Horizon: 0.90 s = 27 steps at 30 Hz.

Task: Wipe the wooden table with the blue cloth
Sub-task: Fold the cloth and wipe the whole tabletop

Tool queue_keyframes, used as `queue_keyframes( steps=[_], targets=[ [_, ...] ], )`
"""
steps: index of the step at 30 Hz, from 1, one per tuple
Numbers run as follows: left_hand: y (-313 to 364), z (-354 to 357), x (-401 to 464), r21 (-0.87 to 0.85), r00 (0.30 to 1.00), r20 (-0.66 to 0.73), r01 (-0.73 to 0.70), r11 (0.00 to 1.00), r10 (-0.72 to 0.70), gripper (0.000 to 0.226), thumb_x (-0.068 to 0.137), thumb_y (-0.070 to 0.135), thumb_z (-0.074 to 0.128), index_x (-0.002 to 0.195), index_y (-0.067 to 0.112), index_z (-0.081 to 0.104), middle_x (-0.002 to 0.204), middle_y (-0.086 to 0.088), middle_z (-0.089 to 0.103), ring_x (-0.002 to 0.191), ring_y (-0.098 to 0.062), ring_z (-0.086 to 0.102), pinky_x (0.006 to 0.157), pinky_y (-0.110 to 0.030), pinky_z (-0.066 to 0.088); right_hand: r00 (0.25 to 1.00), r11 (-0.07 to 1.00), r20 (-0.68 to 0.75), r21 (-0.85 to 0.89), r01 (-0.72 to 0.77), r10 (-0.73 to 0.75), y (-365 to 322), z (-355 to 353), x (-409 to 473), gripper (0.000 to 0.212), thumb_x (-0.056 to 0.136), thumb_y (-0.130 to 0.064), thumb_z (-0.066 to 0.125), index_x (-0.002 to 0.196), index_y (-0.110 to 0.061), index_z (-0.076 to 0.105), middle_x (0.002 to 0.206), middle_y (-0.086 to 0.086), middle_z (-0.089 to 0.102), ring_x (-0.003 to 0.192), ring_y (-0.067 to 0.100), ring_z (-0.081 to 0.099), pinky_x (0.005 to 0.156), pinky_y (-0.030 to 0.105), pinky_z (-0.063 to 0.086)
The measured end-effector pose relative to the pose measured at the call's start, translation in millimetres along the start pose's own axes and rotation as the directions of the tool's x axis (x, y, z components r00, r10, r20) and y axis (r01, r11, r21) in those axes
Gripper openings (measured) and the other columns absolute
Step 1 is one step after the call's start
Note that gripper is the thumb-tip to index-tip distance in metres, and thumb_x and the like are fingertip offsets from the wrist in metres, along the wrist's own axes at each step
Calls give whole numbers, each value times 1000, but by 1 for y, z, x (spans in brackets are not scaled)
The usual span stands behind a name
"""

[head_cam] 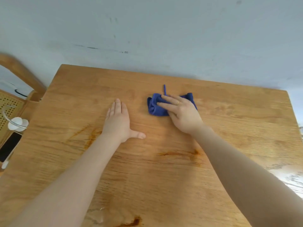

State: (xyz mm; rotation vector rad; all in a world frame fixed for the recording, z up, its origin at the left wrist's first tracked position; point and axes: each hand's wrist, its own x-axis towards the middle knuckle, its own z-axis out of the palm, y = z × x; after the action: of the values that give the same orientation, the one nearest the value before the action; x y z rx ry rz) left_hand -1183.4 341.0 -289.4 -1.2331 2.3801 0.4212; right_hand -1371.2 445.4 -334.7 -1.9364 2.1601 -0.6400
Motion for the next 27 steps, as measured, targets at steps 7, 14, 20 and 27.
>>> queue_keyframes(
  steps=[7,14,20,27],
  targets=[
    [3,8,-13,70,985,-103,-128,989,135,114,71,66,60,148,22,-10,154,-2,-25,144,-23,-14,116,-36,-5,927,918,-41,-124,-376,374,40,-20,58,42,93,-7,37,130,-19,51,142,9,44,124,32,39,97,41,34],
    [25,8,-26,-132,970,-107,-231,964,218,93,81,46,65,150,22,8,159,-3,0,145,-22,3,119,-36,4,992,991,34,-56,-123,125,-9,-11,-52,47,85,-14,31,122,-16,61,135,12,52,125,38,45,99,47,36],
    [60,13,-24,-173,979,-141,-169,970,146,92,82,59,55,150,20,8,158,-5,0,145,-23,2,117,-35,2,990,988,70,-98,-116,123,36,-30,-35,42,89,-2,41,126,-15,57,138,14,48,126,40,43,100,51,39],
    [77,21,-18,64,998,-30,-57,996,59,101,81,67,47,150,13,-5,156,-17,-11,145,-30,-3,118,-38,1,911,895,-80,-168,-413,405,69,-31,5,45,93,-10,36,135,-23,45,150,8,32,136,31,28,109,39,24]
  ],
)
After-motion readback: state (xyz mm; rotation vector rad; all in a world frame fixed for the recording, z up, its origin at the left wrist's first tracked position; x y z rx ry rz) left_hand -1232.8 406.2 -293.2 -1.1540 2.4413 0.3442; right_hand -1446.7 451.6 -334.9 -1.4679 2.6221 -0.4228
